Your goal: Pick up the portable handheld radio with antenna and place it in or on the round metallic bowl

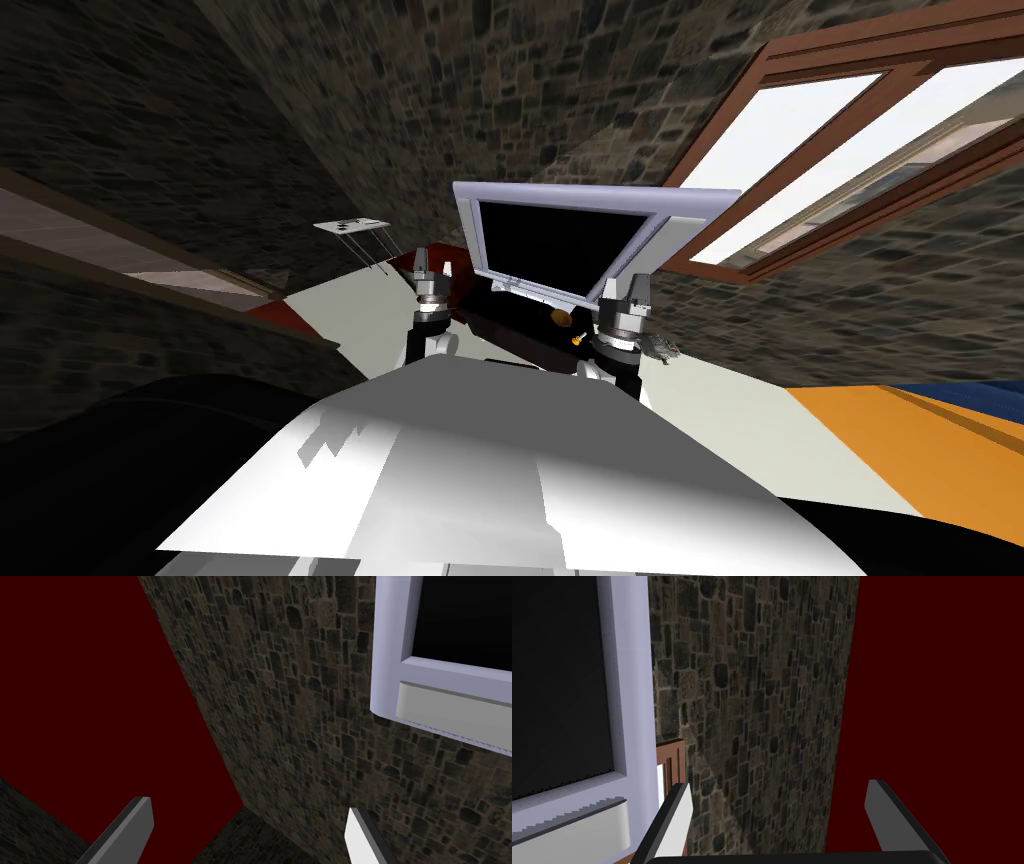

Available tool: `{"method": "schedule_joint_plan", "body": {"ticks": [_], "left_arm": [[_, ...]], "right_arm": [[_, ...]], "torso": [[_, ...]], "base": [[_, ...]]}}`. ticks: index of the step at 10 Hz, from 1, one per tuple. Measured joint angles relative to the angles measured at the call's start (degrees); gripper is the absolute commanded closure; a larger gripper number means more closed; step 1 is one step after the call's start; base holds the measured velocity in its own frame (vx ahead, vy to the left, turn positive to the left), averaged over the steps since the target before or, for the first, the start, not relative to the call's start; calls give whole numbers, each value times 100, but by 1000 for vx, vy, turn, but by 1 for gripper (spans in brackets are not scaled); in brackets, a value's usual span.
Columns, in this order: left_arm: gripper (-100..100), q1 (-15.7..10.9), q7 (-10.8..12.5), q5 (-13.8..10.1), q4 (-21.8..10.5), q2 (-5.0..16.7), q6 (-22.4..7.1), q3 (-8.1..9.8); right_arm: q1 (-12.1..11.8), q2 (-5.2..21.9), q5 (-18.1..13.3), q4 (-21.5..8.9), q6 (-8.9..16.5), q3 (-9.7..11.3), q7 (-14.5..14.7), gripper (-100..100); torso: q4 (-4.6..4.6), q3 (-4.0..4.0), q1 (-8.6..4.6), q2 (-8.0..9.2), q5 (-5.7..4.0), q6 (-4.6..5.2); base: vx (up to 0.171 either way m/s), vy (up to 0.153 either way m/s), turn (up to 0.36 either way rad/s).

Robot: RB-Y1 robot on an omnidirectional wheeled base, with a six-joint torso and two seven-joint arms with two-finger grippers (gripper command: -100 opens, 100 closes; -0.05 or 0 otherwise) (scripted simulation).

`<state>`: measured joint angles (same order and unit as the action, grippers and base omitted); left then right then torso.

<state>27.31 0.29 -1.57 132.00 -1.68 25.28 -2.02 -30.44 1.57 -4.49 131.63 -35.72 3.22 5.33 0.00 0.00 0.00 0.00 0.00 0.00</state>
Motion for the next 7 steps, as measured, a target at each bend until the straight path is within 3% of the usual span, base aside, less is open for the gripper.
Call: {"method": "schedule_joint_plan", "body": {"ticks": [5, 7], "left_arm": [[0, -1, 0, 0, 0, -1, 0, -1], [0, -1, 0, 0, 0, -1, 0, -1]], "right_arm": [[354, 831, -297, -769, 330, 454, 476, -100], [383, 1078, -394, -894, 485, 613, 635, -100]], "torso": [[1, 2, 34, 4, 7, -3], [1, 2, 23, 4, 5, -2]], "base": [[-15, 72, 163], [-6, 51, 109]]}}
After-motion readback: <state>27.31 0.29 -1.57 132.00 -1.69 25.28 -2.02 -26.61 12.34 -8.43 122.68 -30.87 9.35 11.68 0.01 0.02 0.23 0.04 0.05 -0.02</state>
